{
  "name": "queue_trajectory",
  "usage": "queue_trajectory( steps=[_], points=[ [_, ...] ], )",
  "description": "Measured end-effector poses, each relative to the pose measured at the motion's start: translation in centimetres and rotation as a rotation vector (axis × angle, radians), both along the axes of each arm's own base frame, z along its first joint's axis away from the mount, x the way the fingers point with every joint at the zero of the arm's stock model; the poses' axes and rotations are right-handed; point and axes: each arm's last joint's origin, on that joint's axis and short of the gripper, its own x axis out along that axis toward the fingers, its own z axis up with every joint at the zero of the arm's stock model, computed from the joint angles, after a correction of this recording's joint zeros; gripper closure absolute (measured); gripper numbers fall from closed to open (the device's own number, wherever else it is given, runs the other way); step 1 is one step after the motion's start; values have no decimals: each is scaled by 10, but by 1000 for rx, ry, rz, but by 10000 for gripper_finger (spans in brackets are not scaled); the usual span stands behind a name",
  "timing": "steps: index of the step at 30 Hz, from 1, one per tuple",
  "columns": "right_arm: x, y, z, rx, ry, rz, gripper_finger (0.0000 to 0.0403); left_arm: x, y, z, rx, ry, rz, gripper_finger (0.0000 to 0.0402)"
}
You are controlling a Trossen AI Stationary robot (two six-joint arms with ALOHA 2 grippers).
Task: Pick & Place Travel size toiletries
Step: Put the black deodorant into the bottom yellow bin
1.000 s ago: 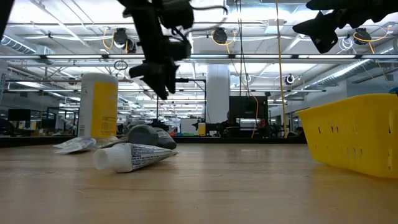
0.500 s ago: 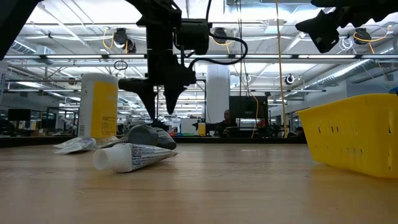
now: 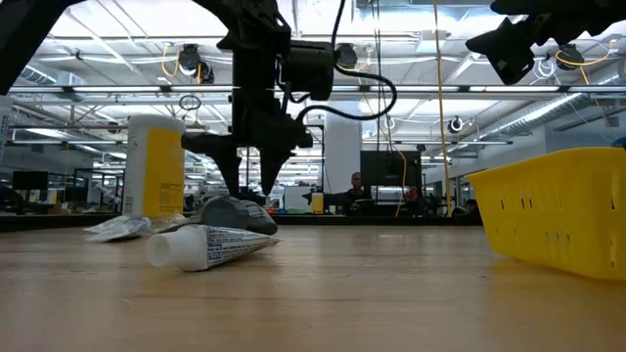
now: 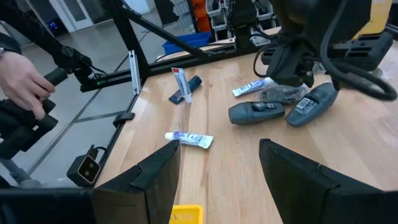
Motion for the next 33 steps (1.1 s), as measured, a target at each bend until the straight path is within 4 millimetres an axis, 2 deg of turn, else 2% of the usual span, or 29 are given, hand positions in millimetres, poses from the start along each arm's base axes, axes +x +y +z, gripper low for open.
queue_trajectory(
  steps=[17, 19, 23, 33],
  points=[
    [0, 0, -1, -5, 14, 1, 190, 7, 0, -47, -56, 142, -39, 168],
    [0, 0, -1, -6, 14, 0, 190, 7, 0, -48, -56, 144, -39, 174],
    [0, 0, -1, -6, 15, 1, 190, 9, 0, -48, -61, 130, -38, 213],
    [-1, 0, -2, -11, 21, 1, 190, 8, 0, -45, -11, 93, 76, 214]
  ],
)
